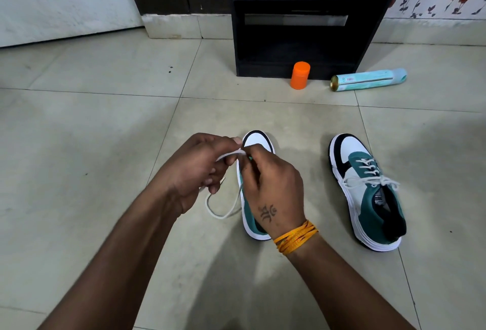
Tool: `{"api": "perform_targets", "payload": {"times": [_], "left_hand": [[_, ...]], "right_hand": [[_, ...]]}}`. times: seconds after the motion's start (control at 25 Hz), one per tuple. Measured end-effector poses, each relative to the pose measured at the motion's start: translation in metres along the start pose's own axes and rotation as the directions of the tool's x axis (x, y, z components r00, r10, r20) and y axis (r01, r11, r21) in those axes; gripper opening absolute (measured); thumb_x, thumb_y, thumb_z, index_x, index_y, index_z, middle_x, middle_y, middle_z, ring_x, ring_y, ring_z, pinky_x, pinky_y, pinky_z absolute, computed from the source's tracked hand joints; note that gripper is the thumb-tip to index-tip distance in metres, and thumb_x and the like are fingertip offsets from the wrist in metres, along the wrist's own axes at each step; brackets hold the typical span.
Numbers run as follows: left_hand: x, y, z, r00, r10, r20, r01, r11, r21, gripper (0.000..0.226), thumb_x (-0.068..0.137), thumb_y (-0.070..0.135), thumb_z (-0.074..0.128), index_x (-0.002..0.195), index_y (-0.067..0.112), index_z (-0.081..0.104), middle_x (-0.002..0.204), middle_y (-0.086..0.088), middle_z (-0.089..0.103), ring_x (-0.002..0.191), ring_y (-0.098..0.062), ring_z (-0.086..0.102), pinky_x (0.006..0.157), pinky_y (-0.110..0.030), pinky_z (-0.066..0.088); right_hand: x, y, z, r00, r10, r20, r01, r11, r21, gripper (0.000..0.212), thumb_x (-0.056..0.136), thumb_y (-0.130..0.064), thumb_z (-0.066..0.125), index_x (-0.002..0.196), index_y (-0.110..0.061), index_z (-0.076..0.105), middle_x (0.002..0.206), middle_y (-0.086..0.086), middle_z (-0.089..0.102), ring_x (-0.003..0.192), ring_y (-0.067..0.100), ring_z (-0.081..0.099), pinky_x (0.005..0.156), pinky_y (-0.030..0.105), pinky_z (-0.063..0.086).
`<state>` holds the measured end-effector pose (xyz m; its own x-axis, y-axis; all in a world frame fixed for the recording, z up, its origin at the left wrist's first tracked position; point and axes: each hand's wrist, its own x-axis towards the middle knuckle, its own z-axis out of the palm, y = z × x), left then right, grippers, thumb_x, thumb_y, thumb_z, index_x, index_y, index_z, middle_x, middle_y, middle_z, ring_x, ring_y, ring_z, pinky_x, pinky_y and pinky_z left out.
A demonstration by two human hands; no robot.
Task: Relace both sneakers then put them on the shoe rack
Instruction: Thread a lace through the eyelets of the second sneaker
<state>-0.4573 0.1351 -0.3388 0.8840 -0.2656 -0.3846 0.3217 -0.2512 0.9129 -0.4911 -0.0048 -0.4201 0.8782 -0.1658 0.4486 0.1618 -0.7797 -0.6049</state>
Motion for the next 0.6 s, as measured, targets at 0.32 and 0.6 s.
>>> {"api": "perform_targets", "payload": {"times": [0.32,0.6], "left_hand": [[0.003,-0.008,-0.001,0.998,-0.014,-0.062,0.014,1.000,-0.001,0.038,0.100,0.029,0.063,0.068,0.010,0.055,0.054,0.000,0.024,0.047,-0.018,0.024,0.049,-0.026,0.036],[0.003,-0.011,-0.004,0.998,0.047,0.034,-0.046,0.999,-0.015,0.029,0.100,0.021,0.064,0.080,0.001,0.072,0.060,-0.011,0.058,0.054,-0.024,0.049,0.058,-0.031,0.052]], "right_hand": [[-0.005,-0.002,-0.005,0.999,-0.004,0.043,0.009,0.994,-0.108,0.026,0.095,-0.030,0.056,0.118,-0.024,0.068,0.085,-0.002,0.071,0.067,0.024,0.064,0.052,0.028,0.034],[-0.005,0.015,0.002,0.995,0.082,0.058,-0.075,0.990,-0.121,0.026,0.099,-0.033,0.041,0.089,-0.020,0.062,0.073,0.001,0.064,0.063,0.031,0.059,0.050,0.033,0.036]]}}
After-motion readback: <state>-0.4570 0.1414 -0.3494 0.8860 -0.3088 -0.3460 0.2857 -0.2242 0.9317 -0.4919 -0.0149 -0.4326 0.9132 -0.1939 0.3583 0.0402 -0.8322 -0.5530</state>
